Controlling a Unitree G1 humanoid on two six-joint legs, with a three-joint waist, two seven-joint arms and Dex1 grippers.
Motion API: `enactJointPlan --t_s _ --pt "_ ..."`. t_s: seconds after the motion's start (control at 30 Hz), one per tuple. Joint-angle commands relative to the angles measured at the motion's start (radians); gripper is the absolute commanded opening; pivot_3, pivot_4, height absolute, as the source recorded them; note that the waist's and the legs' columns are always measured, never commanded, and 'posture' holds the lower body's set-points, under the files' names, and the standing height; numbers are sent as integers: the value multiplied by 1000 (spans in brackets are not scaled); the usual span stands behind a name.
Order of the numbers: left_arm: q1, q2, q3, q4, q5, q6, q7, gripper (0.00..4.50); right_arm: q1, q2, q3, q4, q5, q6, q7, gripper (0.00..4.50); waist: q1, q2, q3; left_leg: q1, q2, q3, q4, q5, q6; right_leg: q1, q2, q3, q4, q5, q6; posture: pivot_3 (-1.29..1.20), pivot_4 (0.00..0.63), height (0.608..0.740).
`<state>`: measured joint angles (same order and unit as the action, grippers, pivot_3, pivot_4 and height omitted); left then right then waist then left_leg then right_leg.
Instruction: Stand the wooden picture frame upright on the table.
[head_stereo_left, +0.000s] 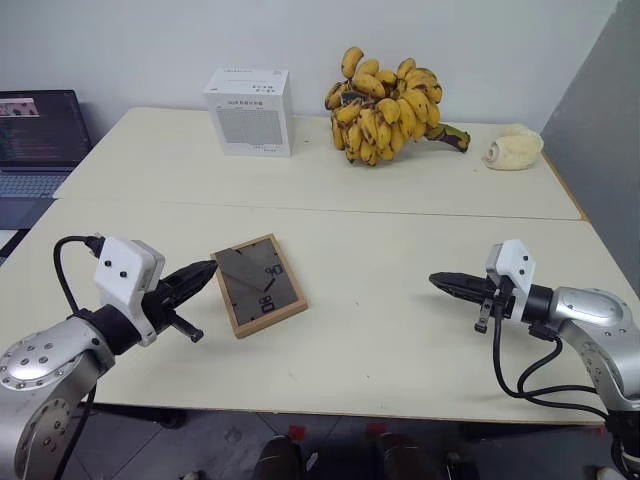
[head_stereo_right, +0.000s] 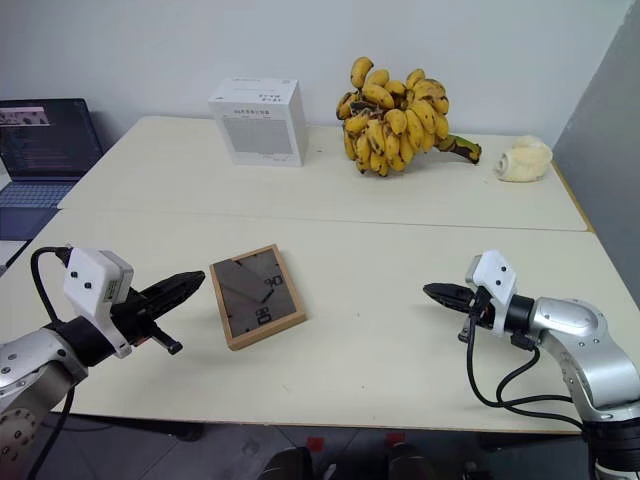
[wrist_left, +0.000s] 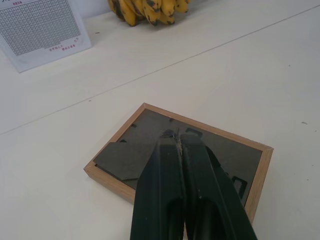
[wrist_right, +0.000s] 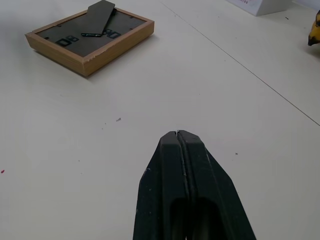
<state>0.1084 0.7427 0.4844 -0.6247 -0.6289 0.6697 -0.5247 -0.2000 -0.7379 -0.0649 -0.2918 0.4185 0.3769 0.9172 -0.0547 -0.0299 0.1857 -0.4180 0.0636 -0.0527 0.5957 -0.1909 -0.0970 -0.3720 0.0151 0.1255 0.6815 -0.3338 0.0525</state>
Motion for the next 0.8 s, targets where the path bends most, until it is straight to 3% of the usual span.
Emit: enactJointPlan --t_s 0.03,0.33,0.8 --pt "-1 -34 24 71 94 26 132 66 -1 16 -22 -22 -3 -25 -24 0 0 0 0 0 0 0 0 0 0 0 0 0 0 0 0 0 150 740" --pt "-112 -84 -69 421 310 -32 295 66 27 44 -40 -37 -15 -27 -81 0 6 0 0 0 0 -2 4 0 0 1 1 -1 1 1 2 0 150 740" --pt "-454 -174 -436 738 431 -222 65 66 91 79 -69 -78 -19 -42 -165 0 23 0 -1 -2 -1 -3 12 0 0 3 1 -1 3 4 6 0 150 740"
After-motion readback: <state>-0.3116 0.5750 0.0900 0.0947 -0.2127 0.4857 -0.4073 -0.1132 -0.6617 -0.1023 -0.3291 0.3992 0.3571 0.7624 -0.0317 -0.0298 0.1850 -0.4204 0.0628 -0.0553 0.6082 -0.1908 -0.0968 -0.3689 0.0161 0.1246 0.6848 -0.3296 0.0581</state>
